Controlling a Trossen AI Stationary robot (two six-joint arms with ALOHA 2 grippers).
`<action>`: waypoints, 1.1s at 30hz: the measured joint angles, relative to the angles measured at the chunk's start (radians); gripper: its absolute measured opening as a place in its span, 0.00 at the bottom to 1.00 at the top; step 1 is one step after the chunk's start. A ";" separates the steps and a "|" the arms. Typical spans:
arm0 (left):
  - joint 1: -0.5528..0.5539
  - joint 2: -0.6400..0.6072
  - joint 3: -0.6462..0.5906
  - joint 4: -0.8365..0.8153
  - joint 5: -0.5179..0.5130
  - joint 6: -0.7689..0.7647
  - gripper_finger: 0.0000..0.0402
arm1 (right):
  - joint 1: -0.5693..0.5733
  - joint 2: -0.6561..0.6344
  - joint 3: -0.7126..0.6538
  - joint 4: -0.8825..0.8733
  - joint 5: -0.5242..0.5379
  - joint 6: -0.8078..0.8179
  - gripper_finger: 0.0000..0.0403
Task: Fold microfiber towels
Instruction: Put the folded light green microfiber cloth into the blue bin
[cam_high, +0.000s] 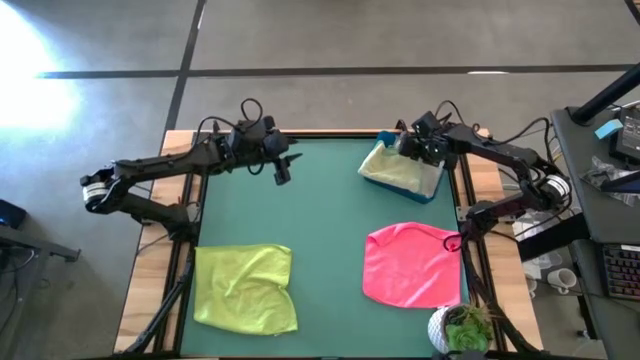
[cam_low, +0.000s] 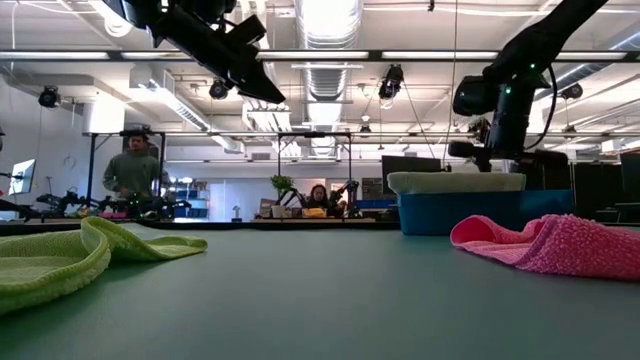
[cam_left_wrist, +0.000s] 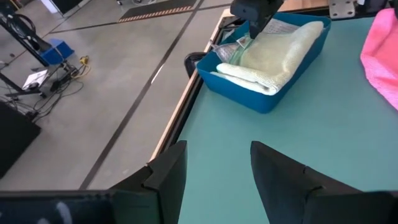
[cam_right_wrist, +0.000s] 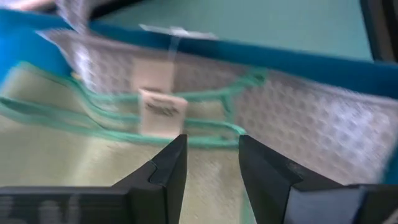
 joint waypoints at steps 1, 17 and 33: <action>0.000 0.000 0.000 0.000 0.000 0.000 0.40 | 0.000 0.000 0.000 0.017 0.000 0.000 0.33; 0.013 0.000 0.001 0.001 0.000 0.027 0.40 | -0.039 0.000 -0.003 0.026 0.054 -0.028 0.33; 0.013 0.000 0.001 0.026 0.000 0.028 0.40 | -0.032 0.030 -0.006 0.063 0.048 -0.001 0.33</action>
